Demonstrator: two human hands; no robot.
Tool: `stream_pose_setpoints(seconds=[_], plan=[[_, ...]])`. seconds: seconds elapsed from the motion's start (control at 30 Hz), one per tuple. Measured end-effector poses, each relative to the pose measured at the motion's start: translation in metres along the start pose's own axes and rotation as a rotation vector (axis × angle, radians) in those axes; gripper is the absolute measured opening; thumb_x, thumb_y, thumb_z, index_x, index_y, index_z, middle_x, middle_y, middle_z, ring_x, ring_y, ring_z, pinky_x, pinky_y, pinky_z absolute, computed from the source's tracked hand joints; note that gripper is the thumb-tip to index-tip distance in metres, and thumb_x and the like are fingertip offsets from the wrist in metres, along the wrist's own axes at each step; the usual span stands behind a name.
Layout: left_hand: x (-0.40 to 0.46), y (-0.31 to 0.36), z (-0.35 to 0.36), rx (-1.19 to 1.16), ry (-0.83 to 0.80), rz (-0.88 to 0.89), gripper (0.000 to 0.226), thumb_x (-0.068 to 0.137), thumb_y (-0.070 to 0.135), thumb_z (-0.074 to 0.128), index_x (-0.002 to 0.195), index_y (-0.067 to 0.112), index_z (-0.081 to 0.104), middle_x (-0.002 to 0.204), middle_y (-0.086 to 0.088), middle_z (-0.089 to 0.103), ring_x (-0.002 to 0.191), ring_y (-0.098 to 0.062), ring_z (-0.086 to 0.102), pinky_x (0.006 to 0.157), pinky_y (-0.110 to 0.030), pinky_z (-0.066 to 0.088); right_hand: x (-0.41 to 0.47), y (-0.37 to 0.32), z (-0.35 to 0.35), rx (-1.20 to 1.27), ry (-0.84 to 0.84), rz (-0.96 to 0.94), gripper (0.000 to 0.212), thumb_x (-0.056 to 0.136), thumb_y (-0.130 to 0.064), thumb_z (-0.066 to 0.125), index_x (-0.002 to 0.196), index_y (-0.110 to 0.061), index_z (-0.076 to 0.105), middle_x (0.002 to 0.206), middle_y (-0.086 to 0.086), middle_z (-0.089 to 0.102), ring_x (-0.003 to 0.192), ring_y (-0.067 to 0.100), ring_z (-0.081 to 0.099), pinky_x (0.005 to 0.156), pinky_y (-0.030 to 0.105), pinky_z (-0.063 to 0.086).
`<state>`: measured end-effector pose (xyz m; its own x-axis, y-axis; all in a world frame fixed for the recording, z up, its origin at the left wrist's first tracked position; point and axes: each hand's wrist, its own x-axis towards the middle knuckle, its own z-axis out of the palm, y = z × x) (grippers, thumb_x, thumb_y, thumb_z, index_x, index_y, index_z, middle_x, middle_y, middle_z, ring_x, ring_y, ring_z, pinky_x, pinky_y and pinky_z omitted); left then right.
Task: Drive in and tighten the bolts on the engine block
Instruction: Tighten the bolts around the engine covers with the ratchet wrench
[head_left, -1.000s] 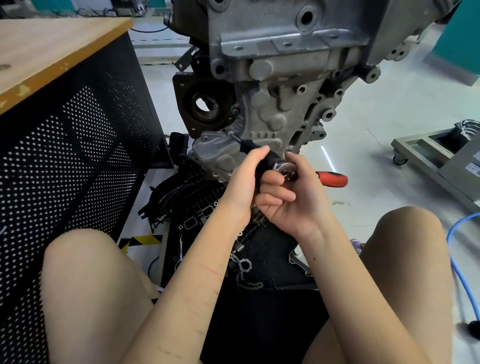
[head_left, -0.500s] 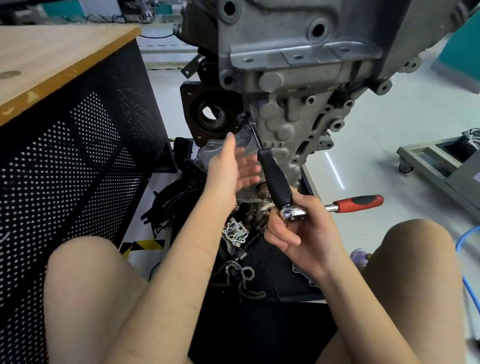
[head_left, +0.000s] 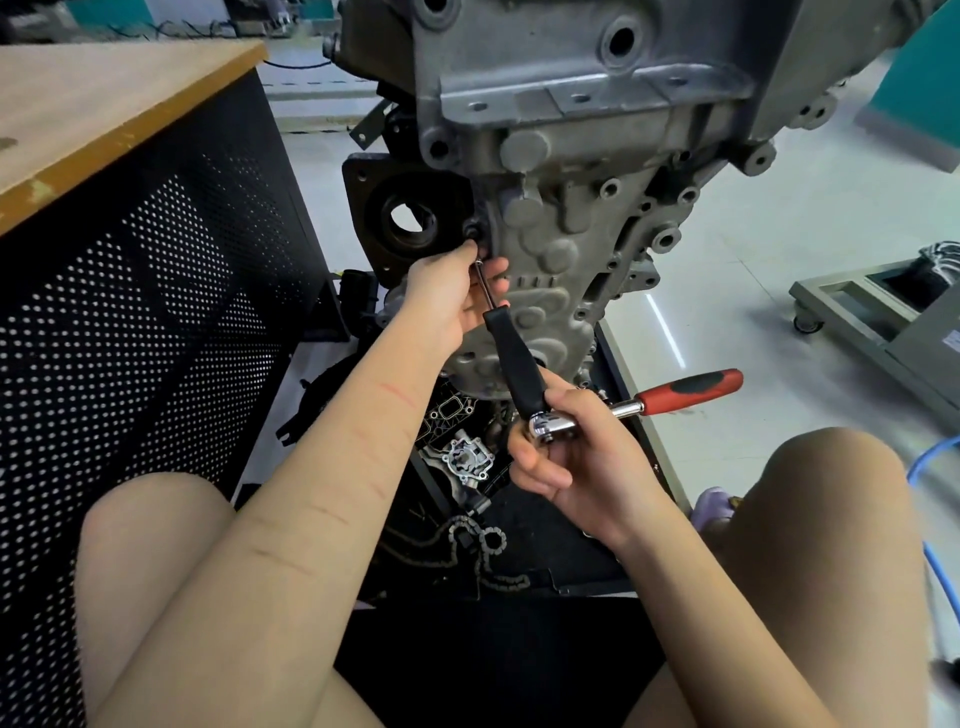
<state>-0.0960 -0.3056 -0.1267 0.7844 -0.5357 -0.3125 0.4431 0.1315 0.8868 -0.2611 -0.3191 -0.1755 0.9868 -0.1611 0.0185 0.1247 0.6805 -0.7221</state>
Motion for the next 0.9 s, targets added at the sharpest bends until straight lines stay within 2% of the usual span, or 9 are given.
stream_pose_setpoints(seconds=[0.13,0.27,0.33,0.43,0.53,0.7,0.83,0.9], plan=[[-0.001,0.003,0.0,0.225,0.01,0.077,0.022,0.097,0.014,0.041,0.076,0.015,0.046,0.042,0.006,0.06,0.034,-0.006,0.053,0.05,-0.021,0.043,0.0,0.001,-0.001,-0.025,0.014,0.006,0.029,0.09,-0.018,0.034,0.115,-0.016,0.049,0.05,0.004,0.051,0.031,0.003,0.03,0.04,0.017,0.029],[0.0,0.004,-0.001,0.454,0.031,0.207,0.025,0.097,0.012,0.039,0.074,0.018,0.045,0.059,0.001,0.06,0.045,-0.011,0.053,0.041,-0.019,0.043,0.001,0.002,-0.002,-0.036,0.027,0.012,0.036,0.085,-0.02,0.036,0.119,-0.018,0.049,0.048,0.005,0.05,0.031,0.003,0.029,0.04,0.018,0.027],[0.001,0.002,-0.001,0.513,0.033,0.249,0.027,0.097,0.011,0.039,0.072,0.018,0.047,0.063,0.0,0.058,0.05,-0.015,0.05,0.044,-0.023,0.044,0.001,0.003,-0.002,-0.055,0.025,0.011,0.037,0.088,-0.018,0.035,0.123,-0.019,0.048,0.049,0.004,0.05,0.031,0.003,0.029,0.04,0.017,0.029],[0.004,-0.001,-0.001,0.611,0.045,0.314,0.031,0.096,0.012,0.038,0.068,0.017,0.05,0.06,0.0,0.057,0.044,-0.013,0.047,0.04,-0.02,0.04,0.002,0.003,-0.003,-0.063,0.026,0.02,0.042,0.086,-0.021,0.035,0.126,-0.021,0.047,0.049,0.004,0.051,0.032,0.004,0.029,0.04,0.017,0.032],[0.006,-0.003,-0.003,0.742,0.041,0.383,0.032,0.096,0.014,0.038,0.066,0.015,0.05,0.059,0.002,0.057,0.031,-0.003,0.043,0.037,-0.017,0.038,0.001,0.002,-0.004,-0.064,0.037,0.026,0.044,0.084,-0.022,0.037,0.126,-0.021,0.048,0.049,0.004,0.05,0.031,0.004,0.028,0.04,0.017,0.03],[0.009,-0.004,-0.003,0.814,0.054,0.43,0.034,0.096,0.015,0.038,0.063,0.014,0.05,0.059,0.002,0.057,0.028,-0.001,0.043,0.043,-0.019,0.039,0.001,0.001,-0.005,-0.055,0.034,0.019,0.041,0.085,-0.022,0.037,0.125,-0.02,0.048,0.049,0.005,0.05,0.032,0.004,0.029,0.04,0.017,0.032],[0.011,-0.005,-0.002,0.808,0.091,0.474,0.036,0.095,0.016,0.039,0.061,0.014,0.05,0.057,0.004,0.057,0.041,-0.007,0.047,0.05,-0.023,0.043,0.001,0.0,-0.004,-0.063,0.051,0.022,0.043,0.084,-0.022,0.038,0.126,-0.019,0.047,0.049,0.005,0.05,0.031,0.004,0.028,0.039,0.017,0.031],[0.012,-0.005,-0.001,0.789,0.1,0.467,0.036,0.094,0.015,0.04,0.06,0.014,0.05,0.057,0.003,0.057,0.039,-0.007,0.046,0.049,-0.022,0.041,0.001,-0.001,-0.003,-0.064,0.062,0.021,0.042,0.083,-0.021,0.039,0.123,-0.019,0.048,0.049,0.005,0.05,0.031,0.004,0.029,0.039,0.017,0.03]])
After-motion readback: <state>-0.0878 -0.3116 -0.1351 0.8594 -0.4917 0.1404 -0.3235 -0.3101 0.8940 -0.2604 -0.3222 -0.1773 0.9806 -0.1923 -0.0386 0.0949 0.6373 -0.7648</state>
